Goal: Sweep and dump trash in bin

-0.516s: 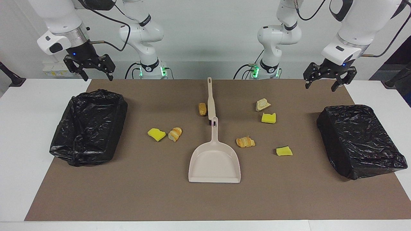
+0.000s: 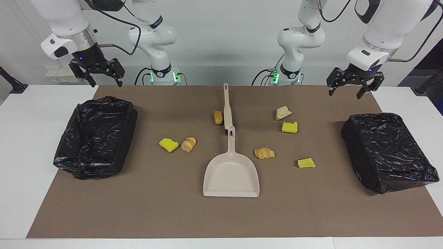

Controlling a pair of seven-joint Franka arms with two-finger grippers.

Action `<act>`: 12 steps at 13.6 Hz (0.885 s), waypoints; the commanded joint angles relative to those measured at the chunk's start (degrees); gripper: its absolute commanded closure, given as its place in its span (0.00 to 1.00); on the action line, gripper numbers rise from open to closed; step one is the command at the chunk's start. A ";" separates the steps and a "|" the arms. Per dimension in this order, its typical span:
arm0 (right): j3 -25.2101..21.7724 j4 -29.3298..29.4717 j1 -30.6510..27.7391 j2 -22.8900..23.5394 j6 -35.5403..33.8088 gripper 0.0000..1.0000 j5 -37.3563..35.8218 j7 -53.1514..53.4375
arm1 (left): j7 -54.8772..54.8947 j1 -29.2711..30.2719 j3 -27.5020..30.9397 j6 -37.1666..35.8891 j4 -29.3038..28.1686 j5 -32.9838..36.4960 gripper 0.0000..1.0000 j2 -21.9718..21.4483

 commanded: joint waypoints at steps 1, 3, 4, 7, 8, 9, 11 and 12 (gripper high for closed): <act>0.01 -1.23 -0.06 -1.37 -0.73 0.00 -0.29 -0.04 | -0.09 0.03 -0.42 0.98 -1.29 -0.28 0.00 -1.51; 0.01 -0.71 0.03 -1.03 -0.82 0.00 -0.20 -0.04 | -0.09 0.03 -0.69 0.81 -1.38 -0.28 0.00 -1.68; 0.01 -0.71 -0.06 -0.94 -0.55 0.00 -0.46 -0.22 | -0.09 0.03 -0.69 0.55 -1.64 -0.28 0.00 -1.86; 0.62 -1.32 0.90 -0.94 2.51 0.00 -0.99 0.39 | -0.18 -0.06 -1.65 0.11 -2.17 -0.36 0.00 -2.21; 0.71 -1.23 1.78 -0.24 3.48 0.00 -0.99 0.57 | -0.18 -0.06 -1.92 0.45 -3.13 -0.36 0.00 -2.91; 0.80 -0.88 3.09 1.77 4.97 0.00 -0.47 1.62 | -0.44 -0.06 -2.62 0.37 -4.35 -0.36 0.00 -3.78; 0.80 -0.53 7.65 4.42 9.36 0.00 -0.37 7.31 | -4.11 -0.06 -6.03 1.51 -9.18 -0.36 0.00 -6.94; 0.80 0.51 9.33 6.17 9.99 0.00 0.23 9.60 | -5.44 -0.06 -7.62 2.21 -12.33 -0.36 0.00 -8.96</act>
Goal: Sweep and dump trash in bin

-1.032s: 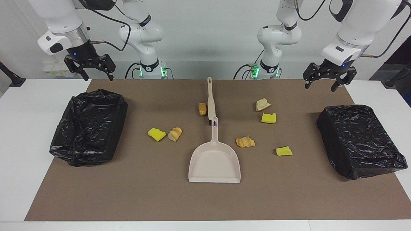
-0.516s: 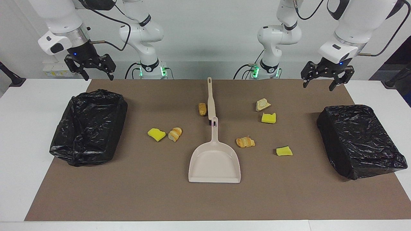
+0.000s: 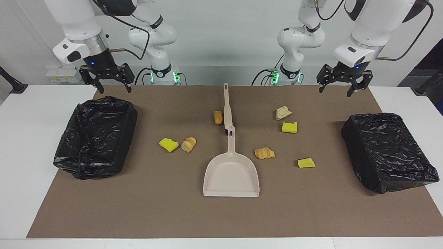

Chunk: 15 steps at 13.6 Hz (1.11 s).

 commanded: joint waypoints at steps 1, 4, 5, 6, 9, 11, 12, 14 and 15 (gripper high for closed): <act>0.61 2.17 3.26 5.13 3.53 0.00 1.10 6.23 | -4.26 0.10 -4.72 3.46 -12.29 -0.22 0.00 -8.81; 3.41 4.72 4.66 12.15 9.32 0.00 3.57 12.55 | -10.58 0.19 -11.49 8.28 -25.92 -5.30 0.00 -18.30; 4.81 6.82 5.28 15.83 11.35 0.00 4.44 17.01 | -13.47 0.10 -13.69 9.43 -28.92 -5.75 0.00 -20.50; 6.48 8.84 5.46 18.74 13.11 0.00 5.58 20.80 | -16.02 0.10 -16.50 9.53 -30.25 -6.80 0.00 -20.87; 9.83 11.23 5.90 23.50 17.69 0.00 7.44 26.45 | -21.30 0.10 -22.92 10.06 -32.89 -11.19 0.00 -22.27; 12.20 11.24 6.86 25.53 19.88 0.00 7.61 28.82 | -22.46 0.02 -25.66 12.25 -36.14 -14.70 0.00 -24.38; 12.99 11.15 7.65 26.84 20.94 0.00 7.61 31.97 | -22.64 0.02 -27.84 13.30 -37.38 -16.38 0.00 -24.83; 13.53 11.06 10.89 29.83 21.82 0.00 7.44 35.07 | -26.66 0.10 -32.15 19.42 -40.97 -18.32 0.00 -24.48; 13.53 10.97 12.48 30.98 21.83 0.00 7.35 35.60 | -27.99 0.02 -34.08 23.47 -42.91 -18.41 0.00 -23.87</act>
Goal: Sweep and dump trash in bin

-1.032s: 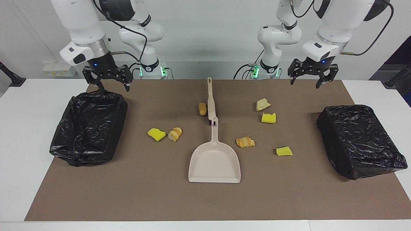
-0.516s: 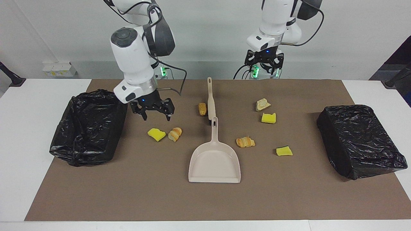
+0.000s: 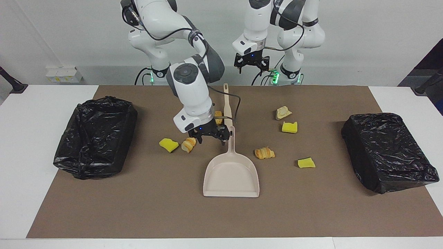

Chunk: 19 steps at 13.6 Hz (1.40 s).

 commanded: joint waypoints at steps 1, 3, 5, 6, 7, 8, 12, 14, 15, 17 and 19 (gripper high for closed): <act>0.22 1.56 2.69 4.05 0.78 0.00 0.92 2.76 | -3.84 0.30 -4.90 10.33 -6.38 -1.62 0.00 0.13; 0.13 1.47 4.79 5.55 1.74 0.00 0.57 2.86 | -7.01 1.36 -8.34 17.29 -7.53 -1.62 0.00 4.26; 0.22 1.03 4.72 5.47 4.74 0.01 0.48 2.77 | -7.28 1.18 -9.13 22.82 -7.53 -1.62 0.00 9.44; 0.13 0.51 4.63 5.38 4.56 0.37 0.39 2.33 | -7.28 1.10 -9.23 24.68 -7.62 -1.53 0.00 11.73; 0.13 -0.63 4.45 5.38 5.52 0.50 0.30 1.98 | -7.28 1.18 -9.23 25.30 -7.53 -1.01 0.00 13.84; 0.13 -1.60 4.54 5.20 6.14 0.50 0.30 1.98 | -7.28 1.10 -9.31 26.62 -7.62 -0.92 0.01 14.91; 0.13 -1.87 4.72 5.46 6.50 0.52 -0.66 1.80 | -7.20 0.48 -9.32 28.03 -7.62 -0.83 0.03 18.77; 0.13 -1.52 4.45 5.38 4.92 1.00 -1.19 1.36 | -7.11 0.30 -9.32 28.48 -7.71 -0.83 0.08 19.66; 0.13 -1.34 4.10 5.46 4.57 1.00 -1.02 1.10 | -7.11 0.30 -9.32 28.56 -7.71 -0.83 0.20 19.66; 0.13 -0.99 3.14 5.55 2.12 1.00 -1.19 -0.99 | -7.20 0.13 -9.49 27.69 -7.62 -0.83 0.38 19.58; 0.04 1.45 0.86 5.20 -2.53 1.00 -1.02 -6.52 | -7.20 0.04 -9.49 26.90 -7.62 -0.74 0.55 19.58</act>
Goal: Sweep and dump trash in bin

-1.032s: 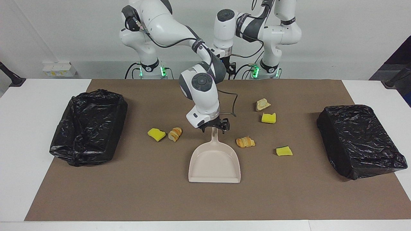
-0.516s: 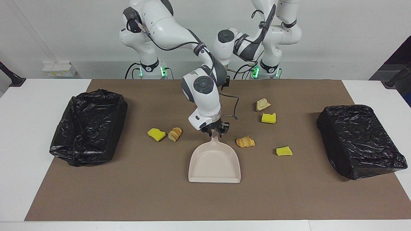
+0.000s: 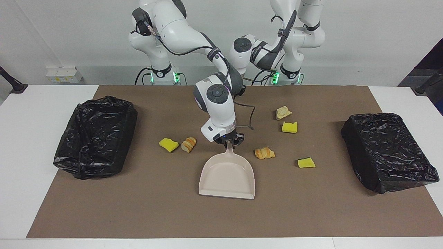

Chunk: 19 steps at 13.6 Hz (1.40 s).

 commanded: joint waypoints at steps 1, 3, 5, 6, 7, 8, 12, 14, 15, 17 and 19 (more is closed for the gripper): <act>0.37 2.86 -3.52 -0.57 -6.14 1.00 -0.87 -6.22 | -0.25 -0.16 -0.19 -0.99 0.28 0.63 0.71 0.09; -0.07 3.05 -5.10 -2.93 -6.77 1.00 -0.96 -11.66 | -0.25 0.19 -0.10 -1.34 0.63 2.83 1.00 -0.35; -0.08 3.05 -8.78 -5.74 -8.87 1.00 -1.83 -20.34 | -0.25 0.63 0.08 -4.93 2.12 5.19 1.00 -0.88; -0.07 2.96 -10.37 -6.97 -10.54 1.00 -2.80 -26.83 | -0.25 0.98 0.25 -7.73 3.43 6.60 1.00 -1.23; -0.07 2.88 -11.69 -7.94 -11.77 1.00 -3.33 -32.37 | -0.25 1.86 0.60 -10.89 5.27 6.96 1.00 -1.84; -0.07 2.70 -13.35 -9.00 -13.26 1.00 -3.77 -37.30 | -0.08 2.56 2.69 -13.80 7.03 7.57 1.00 -3.15; -0.07 1.65 -14.96 -10.85 -17.32 1.00 -5.53 -54.36 | 1.15 2.57 12.88 -22.42 11.52 13.55 1.00 -5.71; 0.01 -1.68 -14.34 -12.60 -16.45 1.00 -5.53 -64.28 | 2.47 2.74 17.89 -22.97 11.62 16.09 1.00 -5.63; 0.10 -2.65 -14.34 -13.04 -16.88 1.00 -5.53 -69.99 | 3.60 2.83 20.70 -22.27 11.62 16.89 1.00 -5.19; 0.36 -6.24 -14.16 -15.15 -17.15 1.00 -5.53 -80.89 | 9.29 4.49 25.81 -20.60 11.62 18.12 1.00 -4.14; 0.37 -8.98 -13.37 -16.82 -17.24 1.00 -5.44 -88.04 | 14.84 6.77 29.15 -19.63 11.53 18.48 1.00 -3.43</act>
